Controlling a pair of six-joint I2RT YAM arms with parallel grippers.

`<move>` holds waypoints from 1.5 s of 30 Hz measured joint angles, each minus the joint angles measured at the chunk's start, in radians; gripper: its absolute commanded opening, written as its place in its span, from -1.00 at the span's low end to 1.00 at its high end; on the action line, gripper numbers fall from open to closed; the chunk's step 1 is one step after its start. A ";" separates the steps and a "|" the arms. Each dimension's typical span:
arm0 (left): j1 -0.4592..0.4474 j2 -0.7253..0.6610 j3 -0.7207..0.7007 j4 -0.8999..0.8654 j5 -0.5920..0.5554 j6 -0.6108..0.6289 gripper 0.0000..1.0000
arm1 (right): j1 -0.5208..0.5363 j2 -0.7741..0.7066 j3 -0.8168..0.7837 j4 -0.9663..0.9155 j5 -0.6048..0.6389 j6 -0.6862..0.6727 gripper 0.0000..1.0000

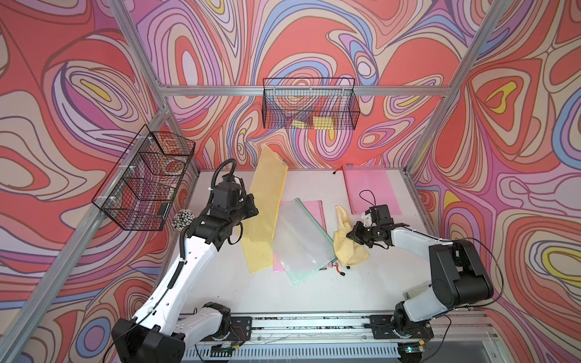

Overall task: Wipe the document bag
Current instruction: Adjust the document bag.

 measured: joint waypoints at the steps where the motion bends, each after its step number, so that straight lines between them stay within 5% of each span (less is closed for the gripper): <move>1: 0.000 0.003 0.020 -0.021 -0.004 0.014 -1.00 | 0.000 0.000 -0.002 0.005 -0.004 0.001 -1.00; 33: -0.005 0.281 0.352 -0.527 -0.128 0.251 -1.00 | 0.000 -0.074 -0.015 -0.007 -0.046 0.000 -1.00; 45: -0.301 0.646 0.569 -0.463 -0.025 0.236 -1.00 | 0.000 -0.187 -0.021 -0.075 -0.009 -0.013 -1.00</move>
